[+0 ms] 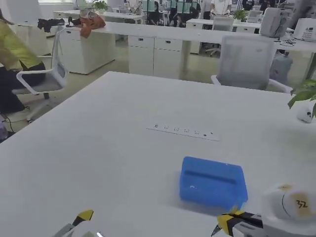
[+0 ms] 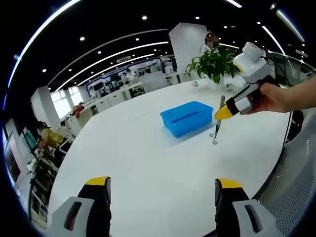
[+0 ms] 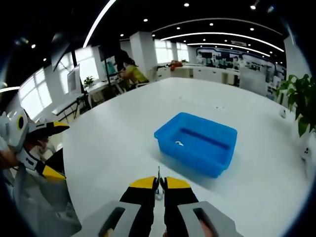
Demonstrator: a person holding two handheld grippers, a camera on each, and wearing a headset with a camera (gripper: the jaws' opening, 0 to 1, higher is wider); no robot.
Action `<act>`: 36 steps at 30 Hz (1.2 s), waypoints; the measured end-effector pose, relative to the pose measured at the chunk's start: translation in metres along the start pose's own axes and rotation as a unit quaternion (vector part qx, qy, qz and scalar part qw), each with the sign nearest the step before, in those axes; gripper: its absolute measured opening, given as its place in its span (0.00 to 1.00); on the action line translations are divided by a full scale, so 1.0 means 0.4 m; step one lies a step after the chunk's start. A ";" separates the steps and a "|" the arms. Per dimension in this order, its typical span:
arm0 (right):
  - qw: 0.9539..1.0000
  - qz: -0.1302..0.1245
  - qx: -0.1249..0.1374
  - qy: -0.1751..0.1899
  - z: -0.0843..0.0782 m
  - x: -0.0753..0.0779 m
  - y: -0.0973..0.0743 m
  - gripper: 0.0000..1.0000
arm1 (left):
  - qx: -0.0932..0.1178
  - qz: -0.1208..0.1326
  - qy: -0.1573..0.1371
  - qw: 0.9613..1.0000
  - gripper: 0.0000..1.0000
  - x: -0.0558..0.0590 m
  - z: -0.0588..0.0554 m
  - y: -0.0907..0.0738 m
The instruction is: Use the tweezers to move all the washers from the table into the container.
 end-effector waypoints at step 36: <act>1.000 -0.022 -0.008 -0.016 -0.009 -0.001 0.012 0.01 | 0.000 -0.011 0.006 1.000 0.90 0.012 0.001 0.000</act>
Point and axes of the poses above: the centre of the closed fingertips' face, and the gripper's own axes: y roughly forward along the fingers, x roughly to its right, z roughly out of its top, the point moved 2 cm from there along -y, roughly backward along the fingers, and after that the axes turned 2 degrees about y, right-handed, at the moved point
